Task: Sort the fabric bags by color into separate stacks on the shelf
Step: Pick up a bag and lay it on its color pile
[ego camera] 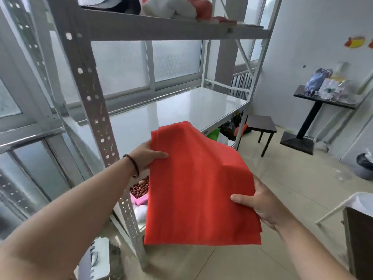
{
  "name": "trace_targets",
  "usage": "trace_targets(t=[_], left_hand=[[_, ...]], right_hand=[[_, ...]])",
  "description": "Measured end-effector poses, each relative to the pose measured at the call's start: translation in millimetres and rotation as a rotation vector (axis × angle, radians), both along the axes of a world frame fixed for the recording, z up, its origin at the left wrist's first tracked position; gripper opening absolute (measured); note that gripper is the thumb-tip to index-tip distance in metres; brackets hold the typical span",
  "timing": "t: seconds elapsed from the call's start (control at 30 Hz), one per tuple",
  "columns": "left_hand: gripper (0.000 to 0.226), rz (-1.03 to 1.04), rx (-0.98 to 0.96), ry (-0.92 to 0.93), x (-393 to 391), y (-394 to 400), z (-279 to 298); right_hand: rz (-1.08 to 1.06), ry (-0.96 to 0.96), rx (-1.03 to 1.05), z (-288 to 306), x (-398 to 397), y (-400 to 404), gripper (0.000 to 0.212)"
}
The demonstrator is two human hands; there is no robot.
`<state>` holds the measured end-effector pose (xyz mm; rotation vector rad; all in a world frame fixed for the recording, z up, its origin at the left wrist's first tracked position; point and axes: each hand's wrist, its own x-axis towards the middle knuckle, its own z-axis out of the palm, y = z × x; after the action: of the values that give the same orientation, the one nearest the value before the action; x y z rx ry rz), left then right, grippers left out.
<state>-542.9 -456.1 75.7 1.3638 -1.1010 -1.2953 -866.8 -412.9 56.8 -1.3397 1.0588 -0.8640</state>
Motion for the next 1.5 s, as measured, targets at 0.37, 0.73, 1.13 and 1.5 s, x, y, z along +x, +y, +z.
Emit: trace_targets(t=[0.37,0.73,1.13,1.5], left_hand=[[0.046,-0.091,0.042,0.028,-24.1,-171.5,-5.5],[0.05,0.019,0.018,0.033,-90.1,-338.9,-7.3],[0.047,0.149,-0.009,0.029,-137.8,-476.0,6.9],[0.044,0.207,-0.094,0.067,-118.9,-619.1,11.5]], right_hand=[[-0.016,-0.005,0.021,2.2,-23.4,-155.1,0.057],[0.111,0.013,-0.003,5.4,-96.6,-355.8,0.059],[0.239,-0.019,-0.015,15.9,-138.9,-534.5,0.051],[0.366,-0.023,-0.051,19.1,-117.9,-713.3,0.049]])
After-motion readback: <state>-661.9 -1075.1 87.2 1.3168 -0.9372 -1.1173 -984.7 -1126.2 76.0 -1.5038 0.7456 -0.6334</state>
